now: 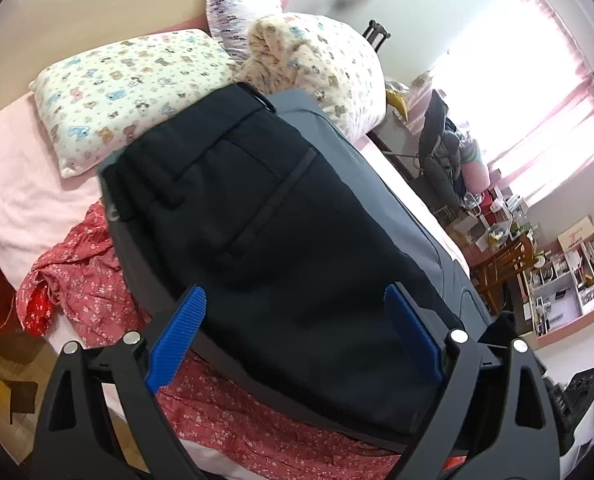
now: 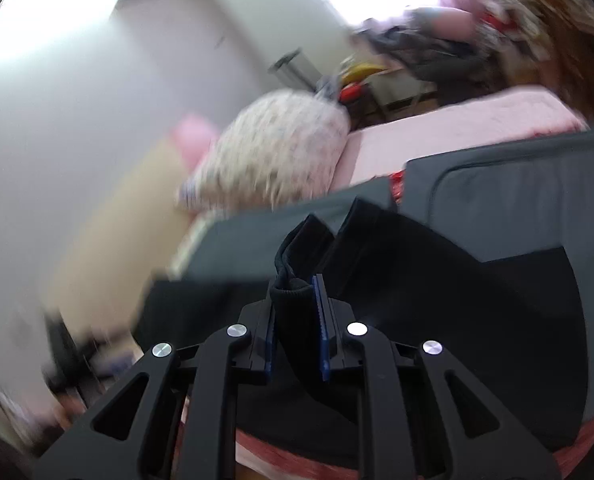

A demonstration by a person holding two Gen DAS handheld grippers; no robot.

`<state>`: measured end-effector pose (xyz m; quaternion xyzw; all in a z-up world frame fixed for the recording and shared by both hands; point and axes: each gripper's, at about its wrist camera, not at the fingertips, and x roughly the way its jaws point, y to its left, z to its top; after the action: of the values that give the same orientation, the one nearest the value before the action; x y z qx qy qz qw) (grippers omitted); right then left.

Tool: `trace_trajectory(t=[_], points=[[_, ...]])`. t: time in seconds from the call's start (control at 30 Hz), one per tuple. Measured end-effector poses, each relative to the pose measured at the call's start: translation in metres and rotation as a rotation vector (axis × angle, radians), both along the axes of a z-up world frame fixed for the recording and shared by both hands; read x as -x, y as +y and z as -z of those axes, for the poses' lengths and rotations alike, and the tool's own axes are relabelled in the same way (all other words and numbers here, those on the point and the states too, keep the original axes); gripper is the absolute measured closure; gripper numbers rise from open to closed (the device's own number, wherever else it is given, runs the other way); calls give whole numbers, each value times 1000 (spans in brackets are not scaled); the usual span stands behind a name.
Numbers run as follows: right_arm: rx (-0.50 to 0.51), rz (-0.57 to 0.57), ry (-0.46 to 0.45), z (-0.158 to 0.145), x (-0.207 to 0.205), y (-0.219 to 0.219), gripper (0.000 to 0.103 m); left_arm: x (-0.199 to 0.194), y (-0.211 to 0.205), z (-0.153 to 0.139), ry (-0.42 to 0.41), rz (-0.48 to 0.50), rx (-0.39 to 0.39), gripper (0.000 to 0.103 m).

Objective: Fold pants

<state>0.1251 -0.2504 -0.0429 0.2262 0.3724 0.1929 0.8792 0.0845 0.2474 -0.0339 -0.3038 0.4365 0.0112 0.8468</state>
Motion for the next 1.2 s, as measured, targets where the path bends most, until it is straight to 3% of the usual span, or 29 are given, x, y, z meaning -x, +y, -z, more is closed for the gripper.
trace_trajectory(t=[0.1,0.23,0.3,0.37,0.43,0.5,0.53,0.63,0.67,0.8,0.9,0.97,1.07,1.2], points=[[-3,-13,70,23,-2,21,86,-13,-17,3,7,43,22,12],[36,-16,41,24,0,36,86,-26,-39,1,-8,104,1,12],[120,-57,49,33,-1,53,86,-30,-45,3,-3,121,2,12],[274,-134,92,50,0,75,84,-35,-51,9,14,133,5,12],[365,-192,124,65,5,90,76,-37,-54,13,26,142,7,12],[426,-266,101,66,16,101,52,-40,-58,17,37,154,2,12],[432,-295,94,62,19,102,48,-40,-58,18,36,162,1,12],[313,-416,105,43,25,98,45,-42,-65,20,25,199,-2,12],[205,-444,102,28,22,88,45,-43,-69,20,14,221,5,11],[-10,-370,88,-10,-24,52,45,-43,-94,23,-18,314,32,10],[-164,-331,223,-12,-94,35,44,-47,-122,31,-21,383,4,9],[-188,-374,331,-2,-134,43,43,-54,-137,43,22,405,-29,8],[-138,-425,443,15,-180,54,42,-55,-146,63,95,424,-78,9],[-163,-439,606,51,-222,46,35,-45,-155,67,70,496,-161,9]])
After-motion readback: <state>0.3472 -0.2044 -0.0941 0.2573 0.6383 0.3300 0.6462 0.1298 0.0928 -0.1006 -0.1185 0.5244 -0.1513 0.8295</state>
